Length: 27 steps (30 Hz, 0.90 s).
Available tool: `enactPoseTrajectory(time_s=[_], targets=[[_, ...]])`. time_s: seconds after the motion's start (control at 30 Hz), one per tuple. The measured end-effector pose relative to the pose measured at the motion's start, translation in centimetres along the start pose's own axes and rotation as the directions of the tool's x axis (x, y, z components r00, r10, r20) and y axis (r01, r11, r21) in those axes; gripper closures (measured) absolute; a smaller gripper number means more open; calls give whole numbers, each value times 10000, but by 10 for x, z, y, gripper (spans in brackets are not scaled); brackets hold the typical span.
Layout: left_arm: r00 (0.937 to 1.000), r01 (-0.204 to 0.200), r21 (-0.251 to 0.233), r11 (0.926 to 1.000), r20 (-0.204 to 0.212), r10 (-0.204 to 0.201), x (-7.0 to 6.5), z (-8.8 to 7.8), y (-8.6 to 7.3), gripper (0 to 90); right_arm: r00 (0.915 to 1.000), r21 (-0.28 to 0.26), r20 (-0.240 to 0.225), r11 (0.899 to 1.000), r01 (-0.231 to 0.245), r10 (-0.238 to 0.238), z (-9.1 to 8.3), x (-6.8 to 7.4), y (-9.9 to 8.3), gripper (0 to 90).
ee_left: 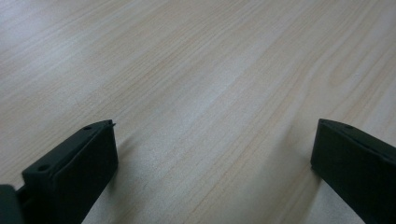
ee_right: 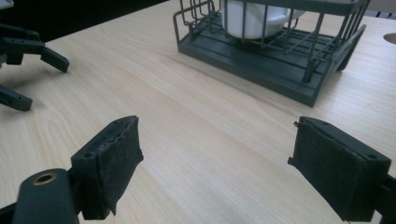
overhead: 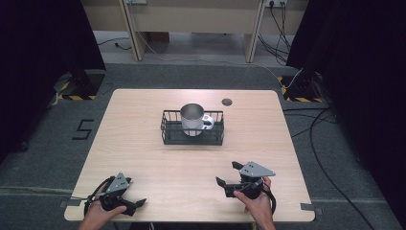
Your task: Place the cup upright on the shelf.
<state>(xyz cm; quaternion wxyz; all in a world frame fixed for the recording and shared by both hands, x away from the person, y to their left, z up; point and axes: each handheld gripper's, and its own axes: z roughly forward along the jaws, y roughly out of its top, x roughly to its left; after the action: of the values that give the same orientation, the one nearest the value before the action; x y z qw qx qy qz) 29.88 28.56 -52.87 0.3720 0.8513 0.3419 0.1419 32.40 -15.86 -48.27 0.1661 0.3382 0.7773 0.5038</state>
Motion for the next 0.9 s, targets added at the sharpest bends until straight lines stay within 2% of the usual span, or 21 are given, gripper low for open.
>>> enactPoseTrajectory(time_s=[0.23,0.37,0.9], targets=[[10000,-2,0,10000,2,2,0,0,0,0,9999,89,125,9999,-45,44,-4,-1,-6,154],[10000,-1,0,10000,1,1,0,0,0,0,9991,219,410,9998,37,-46,-7,-1,-9,152],[10000,-5,5,10000,0,5,0,0,0,0,9980,616,622,9980,-131,93,-13,1,-23,152]])
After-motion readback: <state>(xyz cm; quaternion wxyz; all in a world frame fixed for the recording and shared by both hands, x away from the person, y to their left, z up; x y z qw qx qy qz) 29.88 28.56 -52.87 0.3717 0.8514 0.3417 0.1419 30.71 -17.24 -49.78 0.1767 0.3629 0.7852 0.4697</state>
